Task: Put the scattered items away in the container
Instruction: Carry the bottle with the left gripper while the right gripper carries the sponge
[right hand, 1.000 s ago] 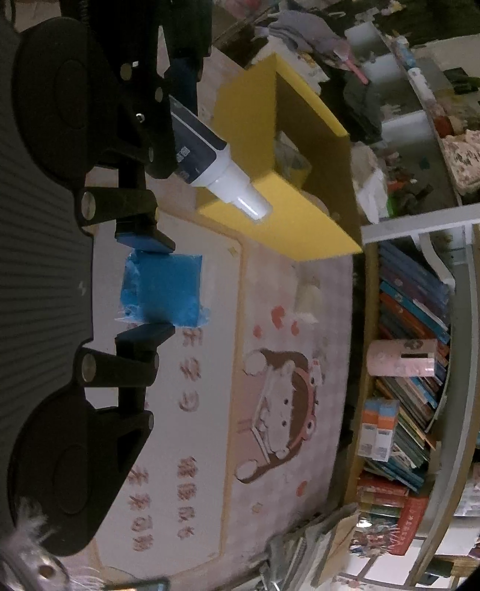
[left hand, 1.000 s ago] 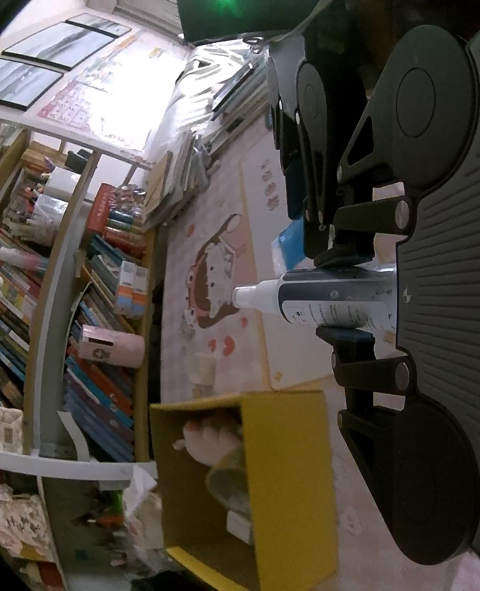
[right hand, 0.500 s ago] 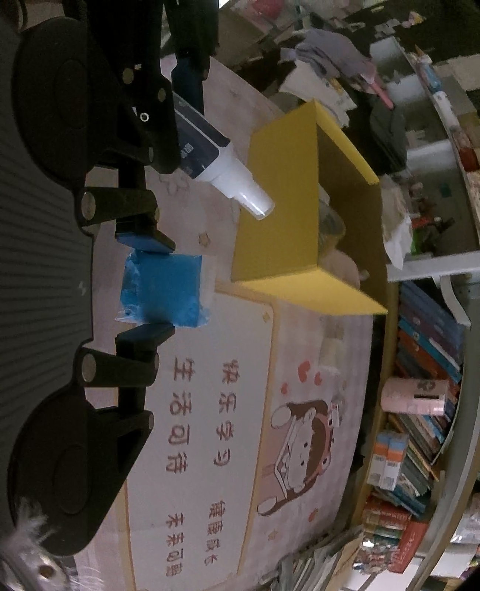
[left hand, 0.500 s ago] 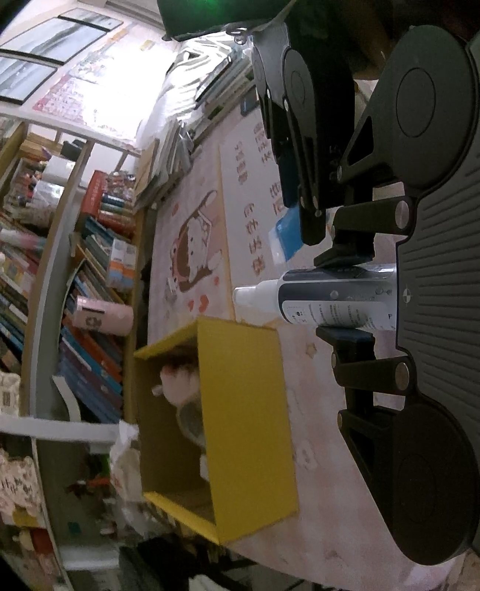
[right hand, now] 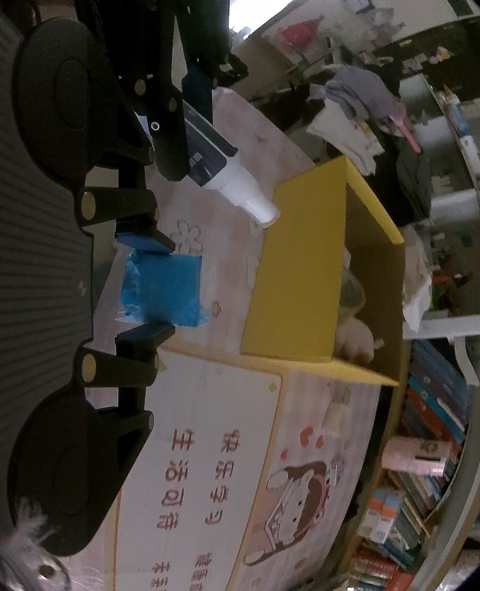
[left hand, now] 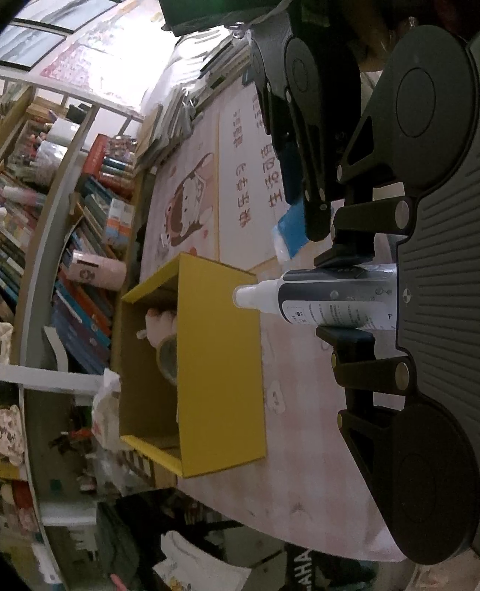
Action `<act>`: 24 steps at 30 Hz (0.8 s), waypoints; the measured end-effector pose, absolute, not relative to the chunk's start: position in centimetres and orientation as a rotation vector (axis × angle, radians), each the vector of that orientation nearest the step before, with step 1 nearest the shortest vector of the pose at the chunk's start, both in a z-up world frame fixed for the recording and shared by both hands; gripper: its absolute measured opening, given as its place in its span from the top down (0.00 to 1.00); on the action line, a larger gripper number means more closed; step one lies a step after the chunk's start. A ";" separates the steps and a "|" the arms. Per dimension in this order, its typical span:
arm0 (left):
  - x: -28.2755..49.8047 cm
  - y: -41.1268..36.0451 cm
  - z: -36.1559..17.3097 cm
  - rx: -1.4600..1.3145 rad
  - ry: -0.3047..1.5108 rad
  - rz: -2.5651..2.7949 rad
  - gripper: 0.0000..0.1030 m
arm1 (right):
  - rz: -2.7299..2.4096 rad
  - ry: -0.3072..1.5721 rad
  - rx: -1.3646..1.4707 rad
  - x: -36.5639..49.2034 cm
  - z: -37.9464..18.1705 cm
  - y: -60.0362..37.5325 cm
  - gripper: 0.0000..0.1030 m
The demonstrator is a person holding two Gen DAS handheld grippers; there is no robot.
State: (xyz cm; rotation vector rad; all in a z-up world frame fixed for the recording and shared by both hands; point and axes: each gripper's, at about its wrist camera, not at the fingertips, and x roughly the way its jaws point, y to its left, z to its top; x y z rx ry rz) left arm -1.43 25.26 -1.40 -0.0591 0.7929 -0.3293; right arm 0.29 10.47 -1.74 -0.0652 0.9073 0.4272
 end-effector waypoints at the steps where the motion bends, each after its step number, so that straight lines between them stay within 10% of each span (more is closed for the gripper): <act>1: -1.4 25.4 -1.4 -0.058 0.793 -0.325 0.70 | 0.434 0.908 -0.066 0.4 -1.8 10.7 0.62; 24: 0.9 28.8 -0.4 -0.092 0.749 -0.277 0.70 | 0.504 0.830 -0.117 3.5 -0.6 14.2 0.62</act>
